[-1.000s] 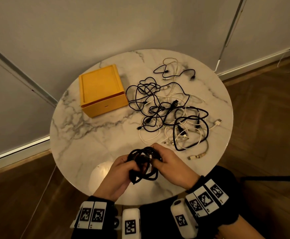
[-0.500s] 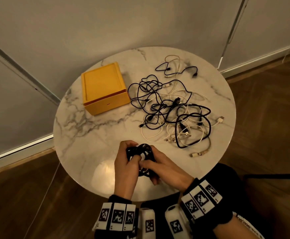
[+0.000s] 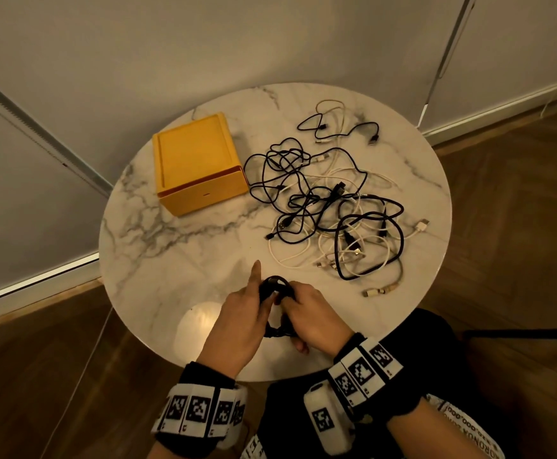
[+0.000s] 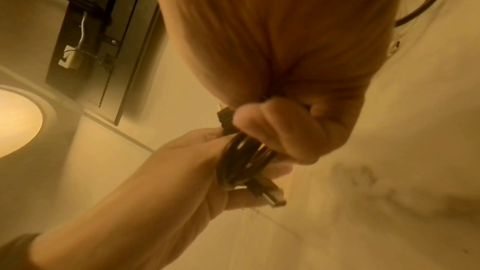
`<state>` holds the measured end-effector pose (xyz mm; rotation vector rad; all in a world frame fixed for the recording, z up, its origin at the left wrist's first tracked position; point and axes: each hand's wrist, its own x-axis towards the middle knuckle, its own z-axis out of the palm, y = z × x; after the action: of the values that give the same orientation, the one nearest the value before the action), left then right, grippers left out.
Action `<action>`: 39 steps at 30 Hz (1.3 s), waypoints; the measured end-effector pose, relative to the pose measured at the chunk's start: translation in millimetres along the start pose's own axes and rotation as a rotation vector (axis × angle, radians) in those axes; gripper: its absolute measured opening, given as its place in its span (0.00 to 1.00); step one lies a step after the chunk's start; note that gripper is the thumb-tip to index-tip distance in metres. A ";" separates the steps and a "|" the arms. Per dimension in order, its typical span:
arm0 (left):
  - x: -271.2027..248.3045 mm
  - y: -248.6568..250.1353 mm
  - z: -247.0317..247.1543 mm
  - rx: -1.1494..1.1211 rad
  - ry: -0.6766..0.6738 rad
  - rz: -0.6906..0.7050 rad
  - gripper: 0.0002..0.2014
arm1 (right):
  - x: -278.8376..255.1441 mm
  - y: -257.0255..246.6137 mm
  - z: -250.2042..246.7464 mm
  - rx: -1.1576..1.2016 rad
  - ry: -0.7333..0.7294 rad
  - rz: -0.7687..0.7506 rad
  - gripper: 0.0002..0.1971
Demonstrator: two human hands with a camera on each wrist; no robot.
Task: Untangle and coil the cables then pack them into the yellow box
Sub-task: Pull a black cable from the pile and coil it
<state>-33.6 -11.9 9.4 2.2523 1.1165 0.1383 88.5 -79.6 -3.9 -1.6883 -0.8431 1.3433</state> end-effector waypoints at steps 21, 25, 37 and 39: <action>-6.6 -6.8 21.4 -0.792 0.428 -0.059 0.09 | 4.1 -2.7 20.0 0.296 0.098 0.061 0.19; -4.8 -10.2 25.5 -0.731 0.441 -0.076 0.11 | -0.1 0.9 24.1 0.221 0.095 -0.058 0.22; -9.3 -20.0 20.8 -0.344 0.392 0.014 0.20 | 10.8 2.1 7.8 -0.049 0.001 -0.190 0.08; -12.0 -19.6 20.7 -0.303 0.368 0.057 0.23 | 13.6 2.4 9.6 -0.054 -0.002 -0.197 0.09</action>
<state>-47.6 -21.9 -16.3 2.0313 1.1261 0.7212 82.1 -67.0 -13.1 -1.5995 -1.0266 1.1978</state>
